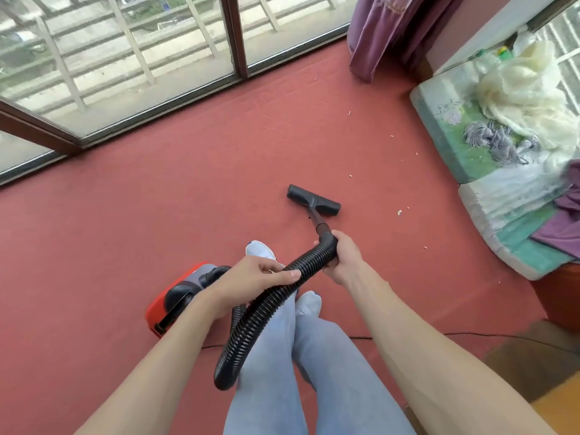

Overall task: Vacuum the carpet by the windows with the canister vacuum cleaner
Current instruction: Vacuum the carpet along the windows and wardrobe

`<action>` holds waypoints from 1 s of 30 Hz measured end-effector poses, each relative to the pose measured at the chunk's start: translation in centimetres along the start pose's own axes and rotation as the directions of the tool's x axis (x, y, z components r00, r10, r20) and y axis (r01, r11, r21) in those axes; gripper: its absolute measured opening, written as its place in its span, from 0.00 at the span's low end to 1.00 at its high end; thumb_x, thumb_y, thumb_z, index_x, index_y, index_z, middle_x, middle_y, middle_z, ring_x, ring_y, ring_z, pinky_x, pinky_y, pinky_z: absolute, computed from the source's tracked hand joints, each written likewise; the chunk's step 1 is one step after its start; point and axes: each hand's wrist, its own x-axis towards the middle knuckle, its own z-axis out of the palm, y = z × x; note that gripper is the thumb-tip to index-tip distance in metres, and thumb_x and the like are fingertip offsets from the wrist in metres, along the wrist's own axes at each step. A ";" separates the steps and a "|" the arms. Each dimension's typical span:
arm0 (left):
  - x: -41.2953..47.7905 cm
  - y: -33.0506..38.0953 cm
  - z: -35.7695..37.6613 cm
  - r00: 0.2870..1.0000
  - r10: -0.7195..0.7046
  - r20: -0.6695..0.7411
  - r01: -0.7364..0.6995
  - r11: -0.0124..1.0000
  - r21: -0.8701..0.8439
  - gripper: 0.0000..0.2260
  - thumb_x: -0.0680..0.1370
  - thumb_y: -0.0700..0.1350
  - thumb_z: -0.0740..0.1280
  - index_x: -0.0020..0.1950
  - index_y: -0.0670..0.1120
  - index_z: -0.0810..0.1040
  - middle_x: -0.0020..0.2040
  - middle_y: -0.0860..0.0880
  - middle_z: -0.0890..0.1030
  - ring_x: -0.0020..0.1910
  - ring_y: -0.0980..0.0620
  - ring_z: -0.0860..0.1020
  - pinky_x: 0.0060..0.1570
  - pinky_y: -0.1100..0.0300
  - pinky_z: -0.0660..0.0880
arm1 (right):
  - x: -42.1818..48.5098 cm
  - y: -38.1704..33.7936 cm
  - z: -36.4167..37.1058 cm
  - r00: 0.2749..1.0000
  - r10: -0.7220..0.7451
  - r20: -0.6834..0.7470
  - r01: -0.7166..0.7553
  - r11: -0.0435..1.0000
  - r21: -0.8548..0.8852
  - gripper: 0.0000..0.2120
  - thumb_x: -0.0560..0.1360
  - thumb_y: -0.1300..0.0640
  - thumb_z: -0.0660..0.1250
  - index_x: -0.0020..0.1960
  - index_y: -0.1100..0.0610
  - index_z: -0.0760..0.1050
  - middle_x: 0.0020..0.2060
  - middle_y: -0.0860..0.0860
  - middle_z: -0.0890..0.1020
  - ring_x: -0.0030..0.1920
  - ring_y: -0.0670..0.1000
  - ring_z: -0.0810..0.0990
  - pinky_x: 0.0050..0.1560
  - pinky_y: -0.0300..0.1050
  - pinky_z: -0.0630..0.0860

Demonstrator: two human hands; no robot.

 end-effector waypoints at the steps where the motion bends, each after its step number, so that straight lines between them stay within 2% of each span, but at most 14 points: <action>1: 0.2 0.0 -0.1 1.000 -0.008 0.003 0.008 1.000 0.018 0.15 0.70 0.63 0.74 0.44 0.53 0.86 0.39 0.48 0.83 0.40 0.52 0.82 0.46 0.51 0.77 | 0.1 0.2 -0.1 1.000 0.006 0.014 -0.006 1.000 0.015 0.10 0.78 0.55 0.65 0.55 0.60 0.74 0.40 0.58 0.80 0.33 0.52 0.79 0.32 0.42 0.77; 6: 2.2 -0.5 0.3 0.991 0.004 -0.132 0.002 0.999 0.048 0.19 0.67 0.68 0.73 0.40 0.52 0.84 0.42 0.39 0.84 0.31 0.50 0.80 0.42 0.45 0.79 | 2.0 -0.5 0.8 0.998 -0.019 0.052 0.016 0.998 0.060 0.10 0.78 0.54 0.66 0.54 0.61 0.74 0.38 0.57 0.80 0.34 0.52 0.80 0.37 0.46 0.78; 8: 2.8 -0.9 0.7 0.980 0.028 -0.196 -0.018 0.998 0.055 0.19 0.69 0.68 0.71 0.43 0.53 0.84 0.41 0.41 0.85 0.31 0.50 0.80 0.42 0.43 0.80 | 3.0 -1.1 1.4 0.998 -0.039 0.054 0.037 0.998 0.051 0.12 0.77 0.53 0.67 0.54 0.60 0.75 0.39 0.56 0.80 0.35 0.52 0.80 0.38 0.45 0.79; 12: 2.8 -1.0 0.8 0.955 0.063 -0.290 -0.047 0.997 0.061 0.19 0.72 0.67 0.69 0.45 0.51 0.85 0.37 0.47 0.84 0.32 0.52 0.78 0.39 0.50 0.77 | 4.0 -1.5 2.2 0.995 -0.078 0.055 0.074 0.995 0.071 0.14 0.76 0.52 0.69 0.56 0.59 0.76 0.40 0.55 0.81 0.37 0.52 0.80 0.42 0.47 0.78; 15: 2.0 0.4 0.7 0.967 0.068 -0.246 -0.064 0.998 0.026 0.16 0.74 0.62 0.71 0.46 0.49 0.85 0.36 0.48 0.82 0.32 0.53 0.78 0.37 0.54 0.75 | 3.4 -1.9 1.5 0.993 -0.115 -0.004 0.115 0.986 0.125 0.12 0.75 0.54 0.69 0.55 0.59 0.75 0.43 0.56 0.80 0.35 0.52 0.79 0.42 0.47 0.78; 18: 1.2 2.4 0.6 0.988 0.077 -0.138 -0.076 0.997 0.010 0.15 0.75 0.59 0.72 0.49 0.48 0.85 0.43 0.42 0.85 0.35 0.52 0.79 0.39 0.56 0.76 | 2.6 -2.2 -0.5 0.995 -0.099 -0.023 0.102 0.976 0.194 0.11 0.74 0.53 0.70 0.52 0.57 0.75 0.42 0.56 0.80 0.35 0.52 0.78 0.43 0.47 0.78; 22: 1.6 3.3 0.9 0.994 0.067 -0.084 -0.064 0.997 0.035 0.15 0.74 0.58 0.72 0.51 0.47 0.84 0.44 0.41 0.86 0.34 0.53 0.79 0.32 0.62 0.74 | 2.7 -1.6 -2.9 0.997 -0.067 -0.031 0.072 0.979 0.190 0.13 0.74 0.51 0.69 0.55 0.57 0.75 0.40 0.55 0.79 0.37 0.52 0.77 0.38 0.43 0.76; 24: 2.4 2.9 1.4 0.995 0.059 -0.082 -0.055 0.997 0.045 0.15 0.74 0.59 0.73 0.50 0.48 0.85 0.41 0.41 0.84 0.34 0.52 0.79 0.36 0.59 0.74 | 3.2 -1.3 -3.2 0.998 -0.065 -0.007 0.065 0.977 0.201 0.14 0.75 0.51 0.69 0.56 0.58 0.76 0.43 0.56 0.81 0.38 0.52 0.79 0.42 0.45 0.78; 26: 3.4 1.9 2.1 0.992 0.063 -0.108 -0.058 0.997 0.052 0.15 0.74 0.59 0.73 0.48 0.48 0.84 0.41 0.38 0.84 0.34 0.50 0.79 0.39 0.56 0.74 | 3.9 -1.4 -2.8 0.998 -0.063 0.011 0.059 0.975 0.215 0.11 0.76 0.52 0.69 0.53 0.59 0.76 0.39 0.56 0.81 0.36 0.52 0.80 0.47 0.48 0.78; 28: 4.7 0.9 3.0 0.986 0.048 -0.159 -0.035 0.996 0.080 0.16 0.74 0.61 0.72 0.47 0.49 0.84 0.40 0.40 0.85 0.32 0.52 0.79 0.38 0.56 0.75 | 4.8 -1.9 -2.5 0.998 -0.061 0.023 0.055 0.974 0.219 0.11 0.77 0.53 0.68 0.52 0.60 0.76 0.35 0.55 0.81 0.33 0.52 0.80 0.43 0.46 0.78; 30: 5.9 0.4 3.8 0.978 0.027 -0.207 -0.007 0.995 0.099 0.16 0.73 0.63 0.71 0.48 0.51 0.83 0.35 0.48 0.84 0.32 0.54 0.80 0.39 0.54 0.77 | 5.9 -2.6 -2.3 0.998 -0.064 0.028 0.057 0.976 0.210 0.11 0.77 0.53 0.68 0.54 0.60 0.75 0.35 0.55 0.81 0.32 0.51 0.80 0.34 0.43 0.79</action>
